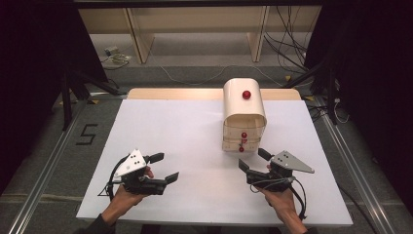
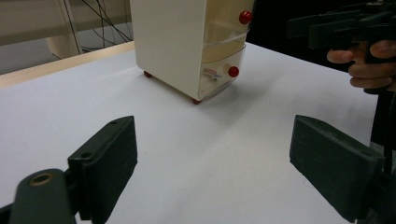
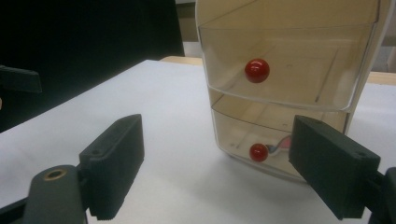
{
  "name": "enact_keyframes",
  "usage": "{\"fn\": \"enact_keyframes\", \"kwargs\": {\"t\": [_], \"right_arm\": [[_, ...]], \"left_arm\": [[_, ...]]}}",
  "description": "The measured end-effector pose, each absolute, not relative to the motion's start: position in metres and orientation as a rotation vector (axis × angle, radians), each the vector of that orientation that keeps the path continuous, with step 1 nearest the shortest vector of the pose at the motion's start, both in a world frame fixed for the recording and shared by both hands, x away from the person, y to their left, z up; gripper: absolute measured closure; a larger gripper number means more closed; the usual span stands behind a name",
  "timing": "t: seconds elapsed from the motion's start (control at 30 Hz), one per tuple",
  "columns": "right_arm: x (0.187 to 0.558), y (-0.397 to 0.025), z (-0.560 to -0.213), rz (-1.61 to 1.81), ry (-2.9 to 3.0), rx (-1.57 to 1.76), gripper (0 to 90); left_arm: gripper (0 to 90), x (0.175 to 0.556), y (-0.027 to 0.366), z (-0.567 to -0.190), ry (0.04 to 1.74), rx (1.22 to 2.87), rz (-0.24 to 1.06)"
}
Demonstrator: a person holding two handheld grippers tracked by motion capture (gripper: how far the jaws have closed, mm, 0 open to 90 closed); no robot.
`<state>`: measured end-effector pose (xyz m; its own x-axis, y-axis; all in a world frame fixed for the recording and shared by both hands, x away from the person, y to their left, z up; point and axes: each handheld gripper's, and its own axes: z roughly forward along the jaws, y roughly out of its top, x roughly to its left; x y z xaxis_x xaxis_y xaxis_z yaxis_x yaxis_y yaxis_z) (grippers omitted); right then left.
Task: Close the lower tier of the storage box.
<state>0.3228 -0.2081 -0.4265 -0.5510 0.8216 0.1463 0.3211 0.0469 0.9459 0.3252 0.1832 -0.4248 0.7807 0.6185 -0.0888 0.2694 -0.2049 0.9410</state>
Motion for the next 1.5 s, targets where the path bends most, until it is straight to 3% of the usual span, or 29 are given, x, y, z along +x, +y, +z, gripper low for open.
{"fn": "enact_keyframes", "kwargs": {"t": [1.5], "right_arm": [[0.301, -0.224, -0.432, 1.429, 1.944, 1.077, 15.2]], "left_arm": [[14.7, 0.324, 0.181, -0.426, 0.674, 1.814, 0.356]]}}
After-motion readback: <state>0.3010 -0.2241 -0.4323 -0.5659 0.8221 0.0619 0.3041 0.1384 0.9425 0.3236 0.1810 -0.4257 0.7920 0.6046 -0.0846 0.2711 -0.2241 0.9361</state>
